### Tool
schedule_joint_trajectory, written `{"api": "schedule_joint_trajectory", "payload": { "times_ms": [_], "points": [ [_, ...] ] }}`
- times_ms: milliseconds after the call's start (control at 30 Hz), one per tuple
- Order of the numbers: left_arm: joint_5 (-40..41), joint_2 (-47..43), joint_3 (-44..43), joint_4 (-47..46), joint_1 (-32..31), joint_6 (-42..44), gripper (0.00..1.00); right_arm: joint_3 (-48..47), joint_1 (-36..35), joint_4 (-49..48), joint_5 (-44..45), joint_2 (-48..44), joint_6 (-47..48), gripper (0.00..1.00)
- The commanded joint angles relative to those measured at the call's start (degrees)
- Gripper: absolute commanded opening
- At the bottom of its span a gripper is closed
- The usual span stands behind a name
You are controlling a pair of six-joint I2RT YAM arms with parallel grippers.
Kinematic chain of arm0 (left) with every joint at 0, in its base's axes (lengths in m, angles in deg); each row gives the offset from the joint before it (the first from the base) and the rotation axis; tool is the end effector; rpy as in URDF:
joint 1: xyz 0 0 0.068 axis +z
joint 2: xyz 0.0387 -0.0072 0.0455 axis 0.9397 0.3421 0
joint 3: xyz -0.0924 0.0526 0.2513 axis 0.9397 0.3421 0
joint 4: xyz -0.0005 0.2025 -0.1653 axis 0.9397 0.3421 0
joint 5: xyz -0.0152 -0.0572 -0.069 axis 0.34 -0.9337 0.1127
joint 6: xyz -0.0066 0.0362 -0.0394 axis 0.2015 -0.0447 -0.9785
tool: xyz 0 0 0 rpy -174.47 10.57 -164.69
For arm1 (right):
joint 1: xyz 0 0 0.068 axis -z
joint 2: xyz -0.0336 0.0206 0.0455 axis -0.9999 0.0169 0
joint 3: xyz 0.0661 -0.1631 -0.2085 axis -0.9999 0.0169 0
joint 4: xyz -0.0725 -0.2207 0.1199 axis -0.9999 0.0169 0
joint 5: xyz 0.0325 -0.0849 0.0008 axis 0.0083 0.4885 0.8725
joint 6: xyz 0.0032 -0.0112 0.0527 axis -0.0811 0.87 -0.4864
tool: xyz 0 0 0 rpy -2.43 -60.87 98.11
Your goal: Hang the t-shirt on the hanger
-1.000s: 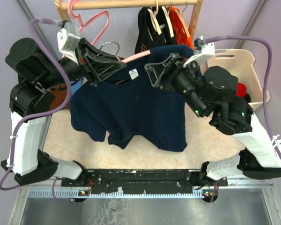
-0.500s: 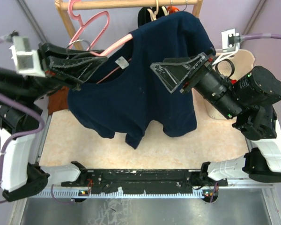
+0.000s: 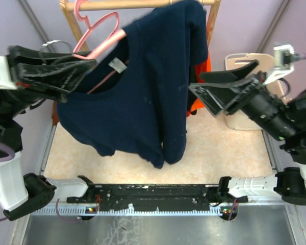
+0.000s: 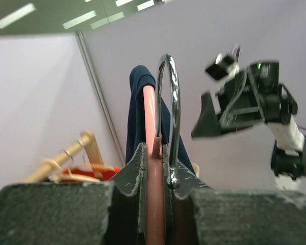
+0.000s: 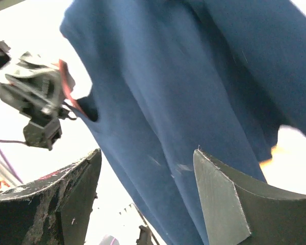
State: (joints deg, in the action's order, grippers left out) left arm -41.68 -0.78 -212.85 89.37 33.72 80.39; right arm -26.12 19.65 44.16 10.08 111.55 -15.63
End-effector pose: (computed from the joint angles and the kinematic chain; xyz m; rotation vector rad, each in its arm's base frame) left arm 0.0548 -0.0634 0.6748 0.7558 0.6817 -0.8781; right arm 0.0401 0.0794 0.6105 -0.3019 1.2700 1.1901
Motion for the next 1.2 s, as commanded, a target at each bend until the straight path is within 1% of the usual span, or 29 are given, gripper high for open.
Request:
{"api": "schedule_joint_trajectory", "payload": {
  "times_ms": [0,133,233,400,600,700,767,900,1167],
  "points": [
    [-2.02,1.61,1.61,10.01,-0.12,-2.19,0.00,-2.71,-0.42,1.08,-4.82,-4.10,3.48,0.74],
    [-6.13,2.71,1.42,16.54,-0.12,-4.00,0.00,-4.91,-0.43,4.05,-9.71,-4.99,5.32,0.75],
    [-12.89,4.82,-0.20,20.64,-0.12,-6.11,0.00,-8.05,-0.46,7.80,-9.99,-3.82,7.88,0.76],
    [-19.66,1.01,10.54,18.19,-0.11,-11.91,0.00,-12.95,-0.46,15.93,-7.32,0.10,13.18,0.78],
    [-27.29,-3.66,23.10,11.20,-0.14,-20.42,0.00,-11.78,-0.49,22.09,-3.96,3.13,17.41,0.78],
    [-28.53,-4.88,26.49,9.72,-0.12,-22.36,0.00,-9.30,-0.43,23.14,-6.39,3.38,17.99,0.75],
    [-29.77,-5.38,28.24,8.27,-0.12,-23.65,0.00,-7.55,-0.46,23.55,-9.87,3.67,17.74,0.74],
    [-29.58,-5.78,29.65,8.76,-0.13,-23.42,0.00,-5.40,-0.46,24.73,-16.59,5.05,16.58,0.71],
    [-29.42,-5.29,30.20,8.85,-0.12,-22.85,0.00,-1.82,-0.41,24.56,-19.70,4.45,15.68,0.71]
  ]
}}
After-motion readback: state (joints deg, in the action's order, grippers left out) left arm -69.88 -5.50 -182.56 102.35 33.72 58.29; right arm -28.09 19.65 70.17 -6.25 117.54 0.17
